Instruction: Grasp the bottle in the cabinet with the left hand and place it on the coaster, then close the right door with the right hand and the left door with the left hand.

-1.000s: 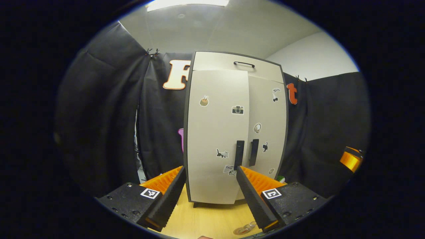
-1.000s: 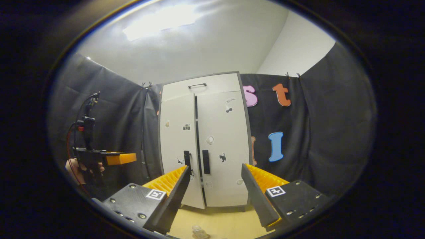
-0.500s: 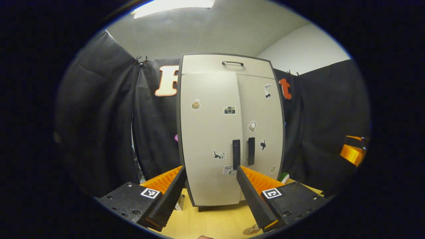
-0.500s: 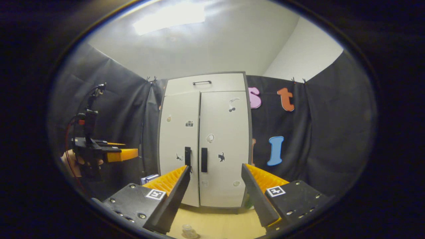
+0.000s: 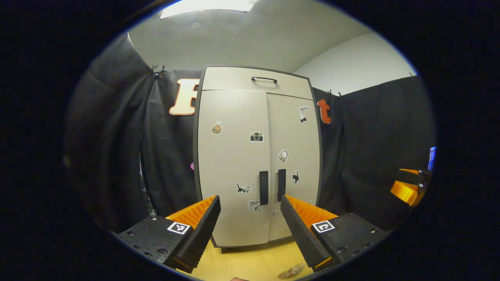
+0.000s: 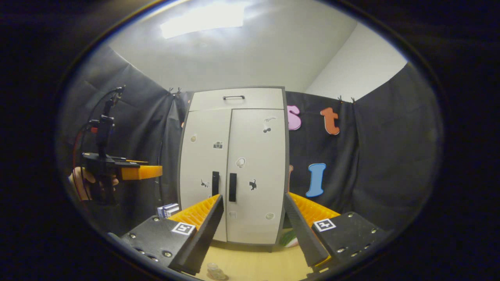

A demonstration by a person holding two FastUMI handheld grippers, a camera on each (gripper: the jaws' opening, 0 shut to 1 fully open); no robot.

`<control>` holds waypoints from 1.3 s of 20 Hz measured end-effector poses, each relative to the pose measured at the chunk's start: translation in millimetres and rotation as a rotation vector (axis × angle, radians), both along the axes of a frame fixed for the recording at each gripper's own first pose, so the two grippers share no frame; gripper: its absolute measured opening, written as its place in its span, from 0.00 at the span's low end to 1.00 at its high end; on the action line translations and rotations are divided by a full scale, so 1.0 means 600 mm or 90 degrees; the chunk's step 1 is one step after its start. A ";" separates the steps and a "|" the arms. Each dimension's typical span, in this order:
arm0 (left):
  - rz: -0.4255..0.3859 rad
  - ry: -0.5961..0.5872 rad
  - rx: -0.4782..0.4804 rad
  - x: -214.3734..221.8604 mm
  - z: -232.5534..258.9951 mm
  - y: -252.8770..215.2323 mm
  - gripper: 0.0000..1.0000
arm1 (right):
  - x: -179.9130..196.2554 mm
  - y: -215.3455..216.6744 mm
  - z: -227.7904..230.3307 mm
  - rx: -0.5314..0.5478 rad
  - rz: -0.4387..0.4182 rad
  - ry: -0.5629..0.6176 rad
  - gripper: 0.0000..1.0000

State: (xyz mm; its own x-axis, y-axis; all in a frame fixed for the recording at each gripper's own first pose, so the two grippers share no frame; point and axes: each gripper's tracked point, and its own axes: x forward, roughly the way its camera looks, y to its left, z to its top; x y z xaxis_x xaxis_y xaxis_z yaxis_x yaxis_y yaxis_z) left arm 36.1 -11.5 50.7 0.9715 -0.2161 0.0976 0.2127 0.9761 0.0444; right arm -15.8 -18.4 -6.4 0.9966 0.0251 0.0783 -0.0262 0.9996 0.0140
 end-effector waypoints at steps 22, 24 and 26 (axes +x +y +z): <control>-0.040 0.016 -0.049 0.076 -0.020 -0.106 0.97 | 0.085 -0.077 -0.005 0.008 -0.052 -0.008 0.94; -0.028 0.017 -0.036 0.082 -0.019 -0.116 0.97 | 0.094 -0.099 0.005 0.014 -0.047 -0.015 0.94; -0.017 0.014 -0.031 0.085 -0.018 -0.128 0.97 | 0.101 -0.119 0.005 0.019 -0.042 -0.017 0.94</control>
State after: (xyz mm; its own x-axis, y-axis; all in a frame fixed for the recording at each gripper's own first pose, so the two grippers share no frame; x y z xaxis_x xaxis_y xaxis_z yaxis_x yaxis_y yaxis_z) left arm 87.2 -88.6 40.0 0.9674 -0.2378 0.0876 0.2394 0.9709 -0.0075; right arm 44.7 -90.0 -3.2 0.9936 -0.0432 0.1042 0.0389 0.9983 0.0436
